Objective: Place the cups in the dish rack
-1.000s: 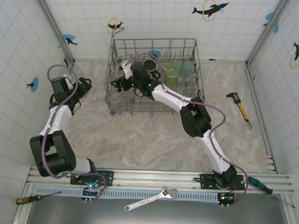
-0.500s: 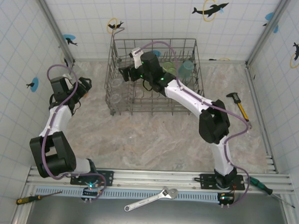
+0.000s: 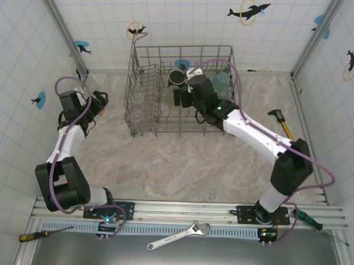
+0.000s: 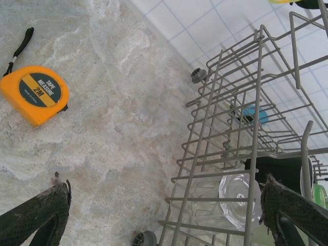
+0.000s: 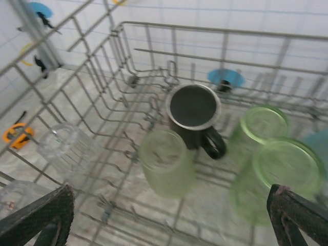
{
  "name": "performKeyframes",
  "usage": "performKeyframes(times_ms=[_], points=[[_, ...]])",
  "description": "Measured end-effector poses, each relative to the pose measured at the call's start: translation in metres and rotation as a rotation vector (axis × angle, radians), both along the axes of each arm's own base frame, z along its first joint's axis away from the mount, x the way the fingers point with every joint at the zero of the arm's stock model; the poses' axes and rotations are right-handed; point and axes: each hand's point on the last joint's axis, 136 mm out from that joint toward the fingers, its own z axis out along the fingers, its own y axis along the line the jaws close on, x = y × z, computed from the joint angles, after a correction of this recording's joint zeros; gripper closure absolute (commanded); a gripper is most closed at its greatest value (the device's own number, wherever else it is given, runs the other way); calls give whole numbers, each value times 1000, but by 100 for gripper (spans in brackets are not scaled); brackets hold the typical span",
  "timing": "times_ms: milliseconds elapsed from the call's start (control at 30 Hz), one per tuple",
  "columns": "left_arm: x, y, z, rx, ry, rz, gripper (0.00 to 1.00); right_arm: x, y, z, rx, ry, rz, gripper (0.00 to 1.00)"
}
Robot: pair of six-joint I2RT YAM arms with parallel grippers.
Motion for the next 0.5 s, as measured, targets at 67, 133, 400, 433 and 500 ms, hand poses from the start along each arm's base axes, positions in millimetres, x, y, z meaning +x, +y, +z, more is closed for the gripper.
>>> performKeyframes(times_ms=[67, 133, 400, 433, 500], points=[[-1, 0, 2, 3, -3, 3, 3, -2, -22, 1, 21, 4, -64, 1], [-2, 1, 3, 8, 0, 10, 2, 0, -47, 0, 43, 9, -145, 1], [-5, 4, 5, 16, 2, 25, 2, -2, -140, -20, 59, 63, -476, 1], [-5, 4, 5, 16, 2, 25, 2, -4, -156, -23, 66, 74, -523, 0], [-5, 3, 5, 16, 2, 24, 2, -8, -186, -27, 80, 94, -611, 0]])
